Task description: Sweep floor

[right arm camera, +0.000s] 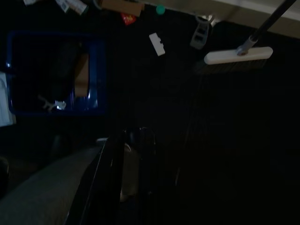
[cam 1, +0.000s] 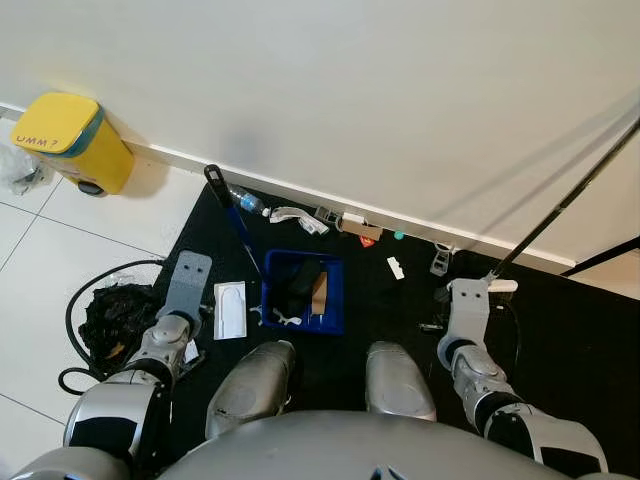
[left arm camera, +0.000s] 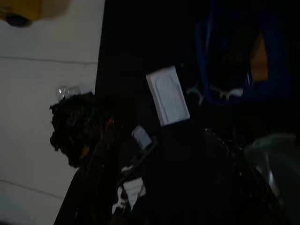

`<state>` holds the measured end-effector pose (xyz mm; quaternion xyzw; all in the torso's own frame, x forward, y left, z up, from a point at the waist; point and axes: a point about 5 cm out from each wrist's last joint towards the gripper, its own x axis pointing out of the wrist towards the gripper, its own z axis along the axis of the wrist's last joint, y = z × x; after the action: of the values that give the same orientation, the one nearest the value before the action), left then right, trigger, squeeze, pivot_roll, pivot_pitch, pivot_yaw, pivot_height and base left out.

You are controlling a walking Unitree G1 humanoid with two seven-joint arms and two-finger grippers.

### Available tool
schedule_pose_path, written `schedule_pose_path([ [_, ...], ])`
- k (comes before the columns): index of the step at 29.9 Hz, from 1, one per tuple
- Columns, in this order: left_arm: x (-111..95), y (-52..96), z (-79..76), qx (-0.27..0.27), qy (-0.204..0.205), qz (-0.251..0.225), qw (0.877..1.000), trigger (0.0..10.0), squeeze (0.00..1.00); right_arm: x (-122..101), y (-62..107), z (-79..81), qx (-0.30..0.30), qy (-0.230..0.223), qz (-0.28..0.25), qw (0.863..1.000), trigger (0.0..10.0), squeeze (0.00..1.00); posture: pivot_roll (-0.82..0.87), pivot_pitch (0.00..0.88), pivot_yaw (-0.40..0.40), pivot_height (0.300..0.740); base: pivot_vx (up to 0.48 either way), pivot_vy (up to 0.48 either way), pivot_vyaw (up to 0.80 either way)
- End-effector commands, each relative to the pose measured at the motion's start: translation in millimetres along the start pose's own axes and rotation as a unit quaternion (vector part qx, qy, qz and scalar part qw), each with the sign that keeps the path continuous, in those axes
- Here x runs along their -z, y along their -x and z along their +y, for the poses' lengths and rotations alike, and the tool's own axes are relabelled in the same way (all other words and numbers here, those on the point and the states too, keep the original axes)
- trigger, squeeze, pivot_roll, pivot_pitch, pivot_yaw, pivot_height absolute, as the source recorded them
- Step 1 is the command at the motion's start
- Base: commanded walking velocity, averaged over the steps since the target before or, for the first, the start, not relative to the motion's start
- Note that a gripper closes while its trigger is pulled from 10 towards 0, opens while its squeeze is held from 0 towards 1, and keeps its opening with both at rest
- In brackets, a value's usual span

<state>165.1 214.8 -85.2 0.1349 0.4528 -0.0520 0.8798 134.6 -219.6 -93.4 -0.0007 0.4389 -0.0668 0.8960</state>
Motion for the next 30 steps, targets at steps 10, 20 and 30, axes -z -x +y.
schedule_pose_path([
  [10, 38.7, 12.6, 14.5, 0.003, -0.024, 0.067, 0.997, 10.0, 0.00, 12.8, 3.0, 0.0, -0.021, 0.071, 0.040, 0.996, 10.0, 0.00, 0.04, 0.000, 0.002, 0.740, 0.000, 0.000, 0.00],
  [20, 51.9, 22.6, 42.7, -0.022, -0.065, 0.087, 0.994, 10.0, 0.00, 13.5, 2.8, -1.2, -0.015, 0.079, 0.048, 0.996, 10.0, 0.00, 0.04, 0.000, 0.005, 0.740, 0.000, 0.000, 0.00],
  [30, 46.9, 18.9, 33.6, -0.014, -0.077, 0.080, 0.994, 10.0, 0.00, 13.7, 2.7, -1.9, -0.011, 0.082, 0.051, 0.995, 10.0, 0.00, 0.04, 0.000, 0.008, 0.740, 0.000, 0.000, 0.00],
])
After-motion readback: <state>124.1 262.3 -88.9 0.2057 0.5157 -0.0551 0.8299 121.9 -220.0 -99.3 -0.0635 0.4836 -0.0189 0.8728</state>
